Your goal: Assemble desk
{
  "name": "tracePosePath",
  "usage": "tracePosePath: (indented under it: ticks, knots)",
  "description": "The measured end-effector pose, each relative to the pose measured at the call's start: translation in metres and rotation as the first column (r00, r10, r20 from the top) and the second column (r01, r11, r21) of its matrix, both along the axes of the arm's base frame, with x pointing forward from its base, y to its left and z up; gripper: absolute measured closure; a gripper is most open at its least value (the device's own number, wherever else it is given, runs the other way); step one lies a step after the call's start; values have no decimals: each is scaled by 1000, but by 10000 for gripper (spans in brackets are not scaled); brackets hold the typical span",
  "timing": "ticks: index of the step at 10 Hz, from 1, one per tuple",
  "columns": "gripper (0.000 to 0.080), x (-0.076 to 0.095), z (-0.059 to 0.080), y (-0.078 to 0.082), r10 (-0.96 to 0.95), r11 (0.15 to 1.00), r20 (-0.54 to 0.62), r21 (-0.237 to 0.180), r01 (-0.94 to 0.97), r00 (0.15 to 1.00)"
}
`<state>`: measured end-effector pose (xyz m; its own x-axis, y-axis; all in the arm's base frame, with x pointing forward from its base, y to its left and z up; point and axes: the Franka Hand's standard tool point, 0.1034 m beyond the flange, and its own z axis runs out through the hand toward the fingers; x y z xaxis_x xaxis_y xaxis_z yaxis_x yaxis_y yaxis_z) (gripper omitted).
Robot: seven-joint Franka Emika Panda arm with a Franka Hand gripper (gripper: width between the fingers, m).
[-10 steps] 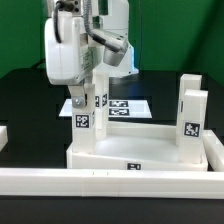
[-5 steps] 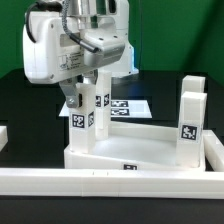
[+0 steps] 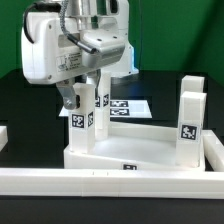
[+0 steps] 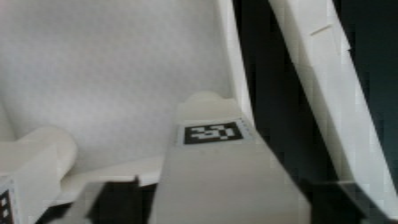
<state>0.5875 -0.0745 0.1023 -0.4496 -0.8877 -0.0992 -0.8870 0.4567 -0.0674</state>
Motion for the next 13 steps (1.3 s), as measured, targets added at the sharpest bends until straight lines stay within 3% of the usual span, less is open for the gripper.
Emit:
tracePosePath:
  ticks: [1,6,13]
  knots:
    - [176,1,1,2,8,1000,2,1,-8,1000]
    - [151,12,36,37,109,994,62,18,-110,992]
    - [151,12,32,41,122,992,55,16,-123,991]
